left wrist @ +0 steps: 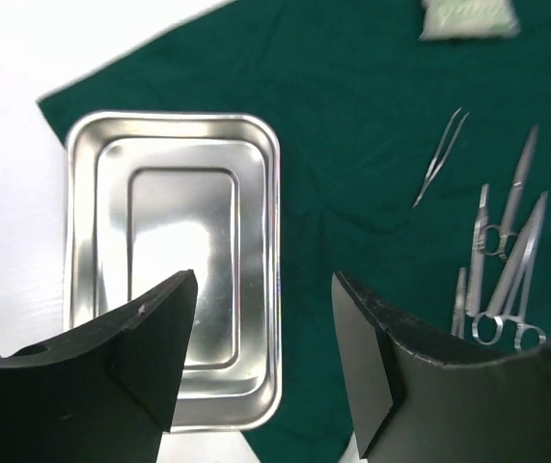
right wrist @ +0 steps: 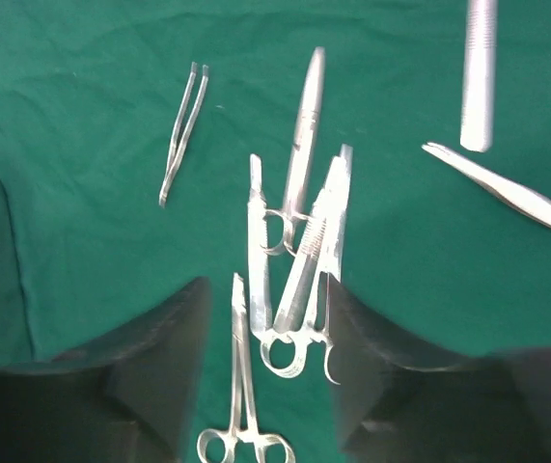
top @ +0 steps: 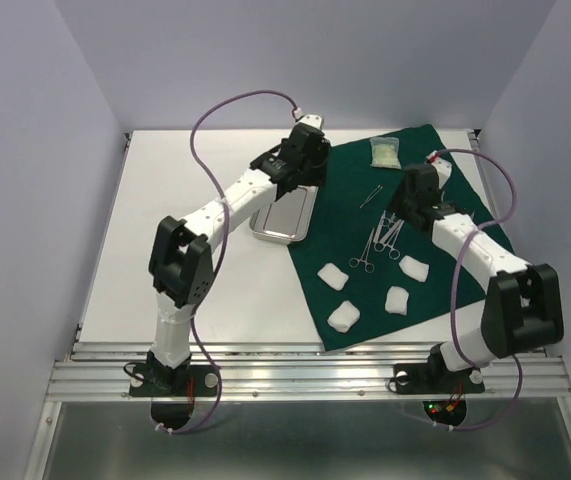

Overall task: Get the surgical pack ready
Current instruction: Place the container in the surgical kit, then pick up the medical item from the surgical kit.

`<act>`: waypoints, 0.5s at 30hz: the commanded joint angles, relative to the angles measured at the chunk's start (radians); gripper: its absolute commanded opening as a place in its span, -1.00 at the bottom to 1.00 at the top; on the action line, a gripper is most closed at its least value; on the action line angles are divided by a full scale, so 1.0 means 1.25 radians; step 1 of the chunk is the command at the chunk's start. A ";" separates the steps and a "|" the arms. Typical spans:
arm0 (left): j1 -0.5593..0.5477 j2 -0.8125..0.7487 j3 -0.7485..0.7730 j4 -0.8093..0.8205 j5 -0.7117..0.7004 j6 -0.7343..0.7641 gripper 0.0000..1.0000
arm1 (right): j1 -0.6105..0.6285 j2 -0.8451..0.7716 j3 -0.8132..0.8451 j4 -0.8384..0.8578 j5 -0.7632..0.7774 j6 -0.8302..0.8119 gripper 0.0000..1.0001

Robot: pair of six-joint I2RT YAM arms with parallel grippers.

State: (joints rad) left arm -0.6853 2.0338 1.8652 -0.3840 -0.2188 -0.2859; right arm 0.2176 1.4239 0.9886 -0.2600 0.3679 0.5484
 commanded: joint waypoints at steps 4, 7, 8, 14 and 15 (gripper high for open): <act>0.016 -0.213 -0.062 0.002 -0.063 0.016 0.45 | 0.004 0.215 0.182 0.031 -0.049 0.019 -0.36; 0.021 -0.265 -0.105 -0.002 -0.078 0.016 0.45 | 0.004 0.309 0.245 0.046 -0.082 0.034 -0.41; 0.022 -0.288 -0.116 -0.002 -0.083 0.015 0.45 | 0.004 0.349 0.259 0.048 -0.086 0.041 -0.40; 0.023 -0.346 -0.194 0.007 -0.091 0.016 0.45 | 0.011 0.463 0.359 0.050 -0.097 0.045 -0.25; 0.023 -0.352 -0.199 0.004 -0.092 0.016 0.45 | 0.011 0.475 0.366 0.052 -0.096 0.046 -0.24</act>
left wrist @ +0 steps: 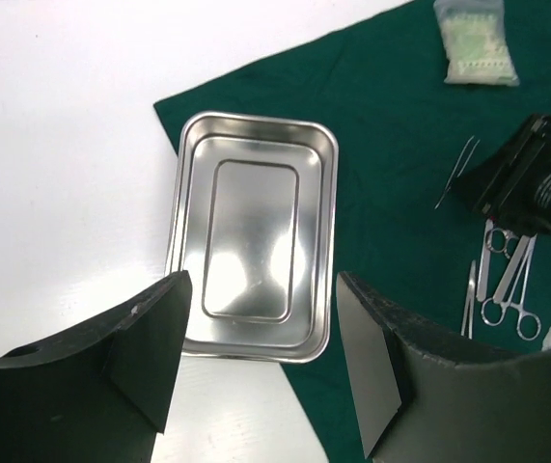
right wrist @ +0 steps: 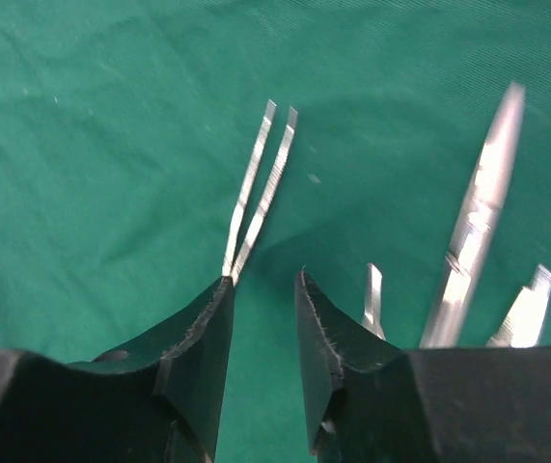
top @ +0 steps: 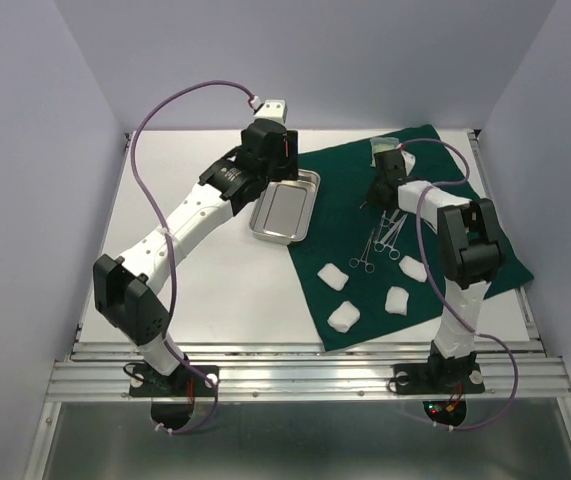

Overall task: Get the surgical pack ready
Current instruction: Pick up the medical item from the surgical kit.

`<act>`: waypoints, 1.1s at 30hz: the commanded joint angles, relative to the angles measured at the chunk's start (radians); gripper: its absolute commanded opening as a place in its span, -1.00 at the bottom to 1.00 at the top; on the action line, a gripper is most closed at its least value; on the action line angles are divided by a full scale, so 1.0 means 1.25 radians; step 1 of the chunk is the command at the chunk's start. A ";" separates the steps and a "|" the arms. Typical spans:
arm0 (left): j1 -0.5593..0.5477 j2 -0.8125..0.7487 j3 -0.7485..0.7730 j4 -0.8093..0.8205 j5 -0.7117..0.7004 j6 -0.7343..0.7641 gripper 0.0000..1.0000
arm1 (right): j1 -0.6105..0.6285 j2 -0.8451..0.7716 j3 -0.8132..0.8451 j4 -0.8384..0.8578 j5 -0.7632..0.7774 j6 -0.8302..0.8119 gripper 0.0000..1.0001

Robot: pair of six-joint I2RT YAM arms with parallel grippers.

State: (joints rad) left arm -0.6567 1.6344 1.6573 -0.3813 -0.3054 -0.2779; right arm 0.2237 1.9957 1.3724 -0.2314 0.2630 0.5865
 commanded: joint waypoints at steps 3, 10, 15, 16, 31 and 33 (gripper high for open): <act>0.000 -0.041 -0.047 0.001 -0.021 0.008 0.45 | 0.006 0.050 0.084 0.028 -0.007 0.018 -0.23; 0.001 -0.057 -0.075 0.015 -0.017 0.011 0.45 | 0.006 0.089 0.106 0.027 0.018 0.016 -0.21; 0.001 -0.055 -0.078 0.015 -0.015 0.012 0.45 | 0.006 0.126 0.135 0.012 0.019 0.004 -0.48; 0.003 -0.055 -0.079 0.017 -0.012 0.012 0.45 | 0.006 0.126 0.135 0.008 0.021 0.003 -0.54; 0.004 -0.046 -0.086 0.028 -0.011 0.024 0.45 | 0.038 -0.040 0.024 0.040 -0.029 -0.047 -0.99; 0.011 -0.035 -0.069 0.013 -0.026 0.032 0.45 | 0.069 -0.062 -0.014 0.050 -0.036 -0.041 -0.99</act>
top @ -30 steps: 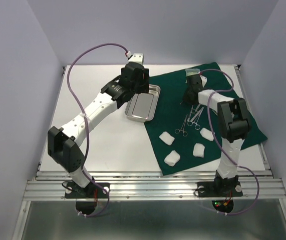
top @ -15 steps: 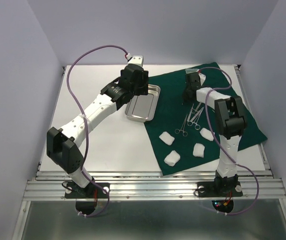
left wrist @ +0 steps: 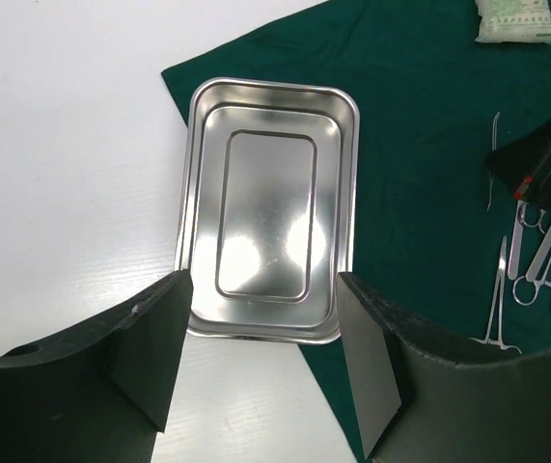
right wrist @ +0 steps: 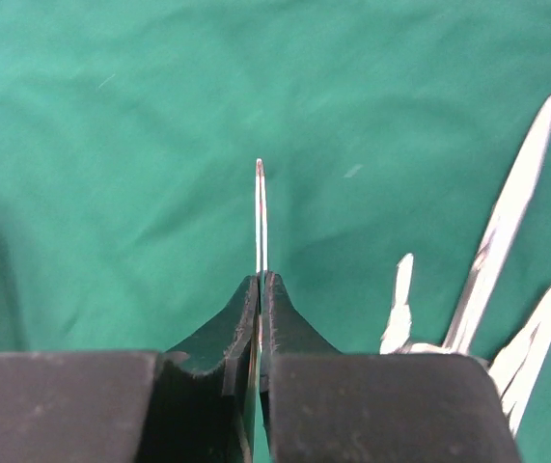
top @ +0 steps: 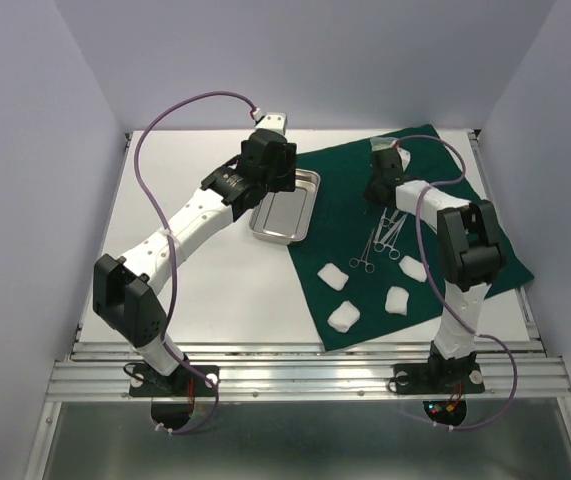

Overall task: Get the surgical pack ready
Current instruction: Pick up the medical item from the surgical kit, then place the medical item in the surgical kit.

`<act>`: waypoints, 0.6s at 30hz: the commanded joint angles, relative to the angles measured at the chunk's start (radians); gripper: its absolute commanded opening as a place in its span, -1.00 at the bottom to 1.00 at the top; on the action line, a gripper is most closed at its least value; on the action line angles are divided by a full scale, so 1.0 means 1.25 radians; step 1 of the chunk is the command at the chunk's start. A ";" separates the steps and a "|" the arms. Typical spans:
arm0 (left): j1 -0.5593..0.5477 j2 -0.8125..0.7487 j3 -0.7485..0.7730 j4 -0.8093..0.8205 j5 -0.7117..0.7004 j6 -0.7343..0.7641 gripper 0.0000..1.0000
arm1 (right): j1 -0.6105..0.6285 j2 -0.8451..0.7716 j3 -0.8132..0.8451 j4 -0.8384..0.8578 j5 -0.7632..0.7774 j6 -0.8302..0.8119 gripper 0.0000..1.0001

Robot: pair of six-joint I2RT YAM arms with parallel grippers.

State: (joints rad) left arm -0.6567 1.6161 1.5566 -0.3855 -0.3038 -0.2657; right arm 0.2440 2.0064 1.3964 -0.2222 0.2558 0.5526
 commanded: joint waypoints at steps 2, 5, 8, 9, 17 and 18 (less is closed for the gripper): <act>0.017 -0.015 0.026 0.009 -0.029 0.030 0.45 | 0.075 -0.085 -0.071 0.054 -0.034 -0.005 -0.99; 0.020 -0.012 0.032 0.011 -0.016 0.035 0.45 | 0.121 -0.097 -0.102 0.065 -0.044 0.018 -0.98; 0.020 -0.009 0.026 0.022 0.018 0.025 0.45 | 0.164 -0.098 -0.116 0.078 -0.048 0.029 -0.97; 0.020 -0.007 0.025 0.025 0.025 0.022 0.45 | 0.164 -0.096 -0.116 0.078 -0.049 0.032 -0.92; 0.020 0.025 0.032 0.009 0.025 -0.001 0.44 | 0.175 -0.098 -0.121 0.066 -0.012 0.030 -0.14; 0.019 0.037 0.036 0.004 0.015 -0.008 0.43 | 0.175 -0.120 -0.122 0.060 0.020 0.012 -0.07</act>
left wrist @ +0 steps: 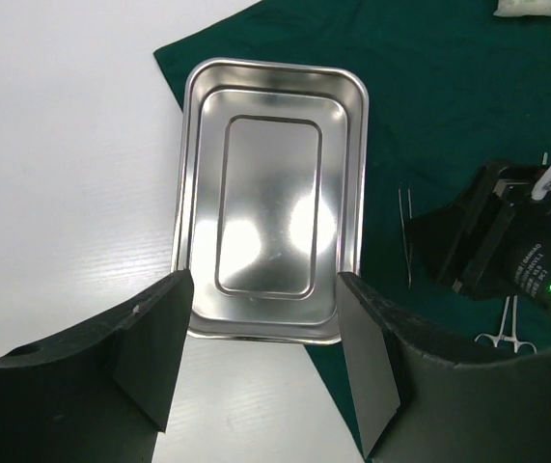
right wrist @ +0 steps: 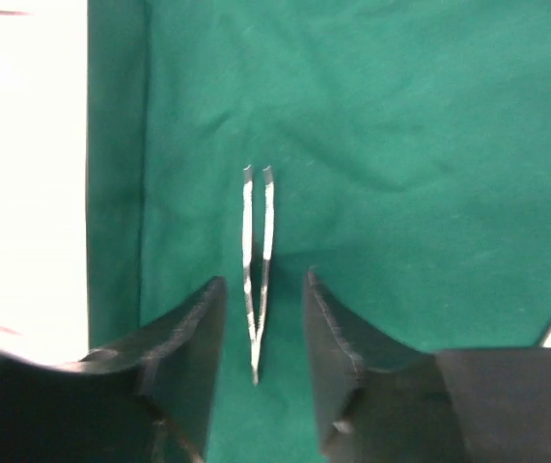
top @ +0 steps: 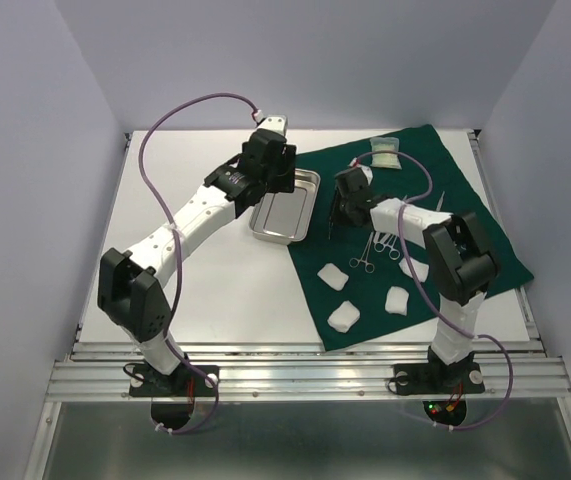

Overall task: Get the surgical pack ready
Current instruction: Place the medical item in the surgical kit, then pick up the medical item from the surgical kit.

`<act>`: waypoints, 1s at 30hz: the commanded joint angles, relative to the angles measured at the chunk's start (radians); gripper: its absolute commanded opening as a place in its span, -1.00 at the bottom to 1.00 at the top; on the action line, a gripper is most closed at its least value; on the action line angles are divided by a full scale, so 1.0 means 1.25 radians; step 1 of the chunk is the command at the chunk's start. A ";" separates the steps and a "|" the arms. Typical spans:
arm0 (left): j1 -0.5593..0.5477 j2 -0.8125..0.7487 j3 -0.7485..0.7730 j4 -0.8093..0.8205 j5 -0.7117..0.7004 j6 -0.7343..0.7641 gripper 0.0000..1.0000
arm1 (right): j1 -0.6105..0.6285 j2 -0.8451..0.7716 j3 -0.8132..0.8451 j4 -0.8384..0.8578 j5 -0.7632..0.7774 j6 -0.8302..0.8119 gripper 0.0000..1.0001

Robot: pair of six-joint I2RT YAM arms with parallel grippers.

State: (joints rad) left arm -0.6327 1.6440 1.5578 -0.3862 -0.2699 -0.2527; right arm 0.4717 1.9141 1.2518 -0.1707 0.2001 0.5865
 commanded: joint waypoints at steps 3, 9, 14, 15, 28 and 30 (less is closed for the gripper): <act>-0.006 0.042 0.058 -0.015 -0.037 -0.027 0.37 | -0.007 -0.115 -0.038 0.024 0.154 -0.051 0.03; -0.057 0.129 0.115 -0.027 -0.038 -0.046 0.27 | -0.167 -0.229 -0.136 0.026 0.116 -0.056 0.16; -0.133 0.242 0.227 -0.074 -0.059 -0.058 0.15 | -0.255 -0.316 -0.213 0.025 0.082 -0.059 0.20; -0.138 0.277 0.243 -0.076 -0.055 -0.063 0.15 | -0.262 -0.325 -0.221 0.026 0.089 -0.065 0.26; -0.149 0.539 0.463 -0.090 -0.041 -0.081 0.11 | -0.262 -0.397 -0.299 0.003 0.126 -0.048 0.86; -0.149 0.560 0.467 -0.085 -0.059 -0.087 0.07 | -0.262 -0.399 -0.306 0.002 0.121 -0.050 0.86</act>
State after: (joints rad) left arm -0.8200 2.3356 2.0781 -0.4843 -0.3038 -0.3439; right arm 0.1436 1.4502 0.8837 -0.1722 0.3302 0.5201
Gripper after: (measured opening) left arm 0.551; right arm 0.929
